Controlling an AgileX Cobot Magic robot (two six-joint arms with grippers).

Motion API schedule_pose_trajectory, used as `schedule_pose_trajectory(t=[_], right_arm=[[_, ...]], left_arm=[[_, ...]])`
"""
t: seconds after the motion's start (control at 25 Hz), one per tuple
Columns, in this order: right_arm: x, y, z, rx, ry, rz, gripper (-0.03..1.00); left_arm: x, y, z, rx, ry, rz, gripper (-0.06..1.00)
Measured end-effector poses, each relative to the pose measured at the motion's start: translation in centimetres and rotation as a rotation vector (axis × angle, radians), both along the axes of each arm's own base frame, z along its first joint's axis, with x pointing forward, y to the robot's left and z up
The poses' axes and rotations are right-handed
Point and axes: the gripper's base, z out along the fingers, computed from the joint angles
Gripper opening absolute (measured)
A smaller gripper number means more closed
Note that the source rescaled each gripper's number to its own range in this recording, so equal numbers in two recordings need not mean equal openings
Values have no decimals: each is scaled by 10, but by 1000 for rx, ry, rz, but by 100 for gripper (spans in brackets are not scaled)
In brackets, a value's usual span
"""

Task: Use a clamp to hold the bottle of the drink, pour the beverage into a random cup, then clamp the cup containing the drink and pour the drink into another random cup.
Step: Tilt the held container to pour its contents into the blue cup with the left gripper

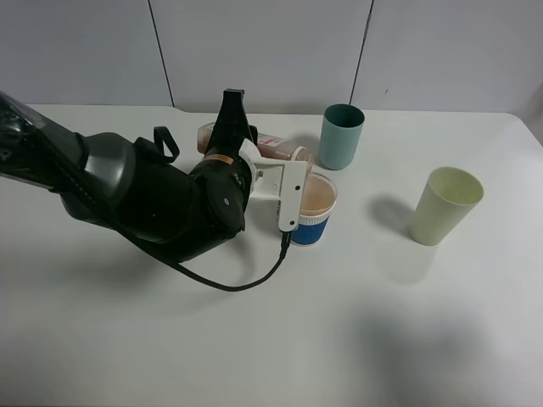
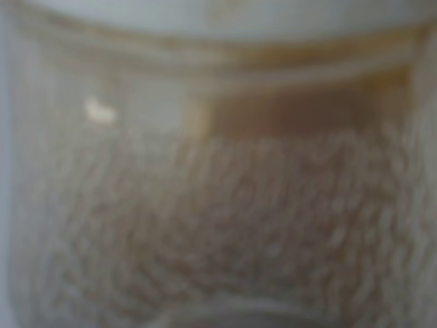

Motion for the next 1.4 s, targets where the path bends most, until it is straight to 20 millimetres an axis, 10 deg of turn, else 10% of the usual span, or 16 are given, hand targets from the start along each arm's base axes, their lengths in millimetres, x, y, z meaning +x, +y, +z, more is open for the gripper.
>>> schedule_pose_trajectory(t=[1.4], right_arm=[[0,0,0,0,0,0,83]], left_arm=[[2,0,7,123,-87,-35,4]])
